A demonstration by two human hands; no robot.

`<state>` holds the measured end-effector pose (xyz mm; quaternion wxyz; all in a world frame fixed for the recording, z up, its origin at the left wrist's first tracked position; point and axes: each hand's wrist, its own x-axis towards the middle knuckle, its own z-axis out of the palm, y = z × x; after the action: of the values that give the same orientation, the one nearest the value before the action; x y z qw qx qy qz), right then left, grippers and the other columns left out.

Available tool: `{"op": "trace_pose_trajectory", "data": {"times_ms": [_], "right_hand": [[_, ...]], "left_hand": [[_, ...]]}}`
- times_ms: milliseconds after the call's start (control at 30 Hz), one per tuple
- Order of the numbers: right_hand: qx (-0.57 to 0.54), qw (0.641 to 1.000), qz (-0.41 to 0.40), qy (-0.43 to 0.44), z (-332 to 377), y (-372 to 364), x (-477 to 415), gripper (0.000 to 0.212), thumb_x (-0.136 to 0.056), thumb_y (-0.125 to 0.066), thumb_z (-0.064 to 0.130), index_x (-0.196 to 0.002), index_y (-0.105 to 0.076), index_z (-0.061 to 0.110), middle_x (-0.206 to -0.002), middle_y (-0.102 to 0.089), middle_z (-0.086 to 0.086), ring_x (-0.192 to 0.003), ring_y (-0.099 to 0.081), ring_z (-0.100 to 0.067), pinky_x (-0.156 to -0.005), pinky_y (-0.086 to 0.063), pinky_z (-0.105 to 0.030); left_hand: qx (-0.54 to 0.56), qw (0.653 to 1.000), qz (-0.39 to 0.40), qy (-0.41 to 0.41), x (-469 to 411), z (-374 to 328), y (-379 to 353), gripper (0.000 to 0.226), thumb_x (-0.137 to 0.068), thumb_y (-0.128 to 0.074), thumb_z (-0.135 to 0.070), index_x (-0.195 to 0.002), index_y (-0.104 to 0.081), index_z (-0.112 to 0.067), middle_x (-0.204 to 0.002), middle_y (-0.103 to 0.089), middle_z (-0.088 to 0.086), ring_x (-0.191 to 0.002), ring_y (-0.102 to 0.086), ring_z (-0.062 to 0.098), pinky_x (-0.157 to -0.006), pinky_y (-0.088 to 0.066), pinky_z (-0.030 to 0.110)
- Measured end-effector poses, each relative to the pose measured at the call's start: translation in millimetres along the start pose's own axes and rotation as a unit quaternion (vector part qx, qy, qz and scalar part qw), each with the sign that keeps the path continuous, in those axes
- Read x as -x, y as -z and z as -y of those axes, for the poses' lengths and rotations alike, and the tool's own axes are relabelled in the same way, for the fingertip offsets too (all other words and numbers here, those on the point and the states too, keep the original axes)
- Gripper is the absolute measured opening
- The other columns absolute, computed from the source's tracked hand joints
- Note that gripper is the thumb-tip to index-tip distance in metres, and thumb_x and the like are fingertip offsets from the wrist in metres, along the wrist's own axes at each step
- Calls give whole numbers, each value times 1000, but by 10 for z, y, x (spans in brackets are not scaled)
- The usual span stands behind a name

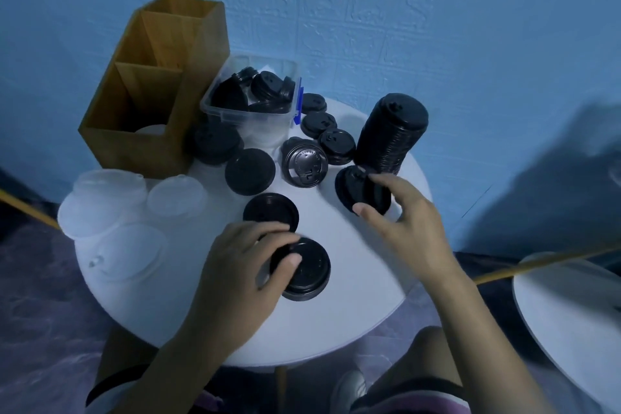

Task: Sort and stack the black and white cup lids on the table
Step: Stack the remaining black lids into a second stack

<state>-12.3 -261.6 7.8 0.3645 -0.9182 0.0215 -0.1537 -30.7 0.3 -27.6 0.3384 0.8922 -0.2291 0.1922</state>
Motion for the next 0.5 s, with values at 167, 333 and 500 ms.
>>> {"op": "trace_pose_trajectory", "data": {"times_ms": [167, 333, 500], "right_hand": [[-6, 993, -112, 44, 143, 576, -340, 48, -90, -73, 45, -135, -60, 34, -131, -59, 21, -121, -53, 2, -105, -41, -23], [50, 992, -116, 20, 49, 782, -899, 50, -92, -70, 44, -139, -60, 28, -135, -61, 7, -125, -55, -14, -104, -42, -31], [79, 995, -59, 5, 36, 678, -1169, 50, -93, -69, 42, -140, -59, 27, -140, -59, 0, -131, -52, -20, -101, -36, -32]], "left_hand": [[20, 999, 43, -5, 50, -108, -54, 33, -93, -56, -48, -114, -74, -29, -124, -61, -24, -116, -52, 2, -103, -33, 14], [12, 997, 71, -4, 70, -89, -127, 35, -90, -58, -51, -113, -74, -31, -125, -59, -28, -119, -51, 1, -106, -27, 6], [15, 998, 69, -3, 62, -67, -147, 33, -89, -58, -50, -110, -75, -30, -125, -59, -28, -119, -50, -2, -104, -27, 4]]}}
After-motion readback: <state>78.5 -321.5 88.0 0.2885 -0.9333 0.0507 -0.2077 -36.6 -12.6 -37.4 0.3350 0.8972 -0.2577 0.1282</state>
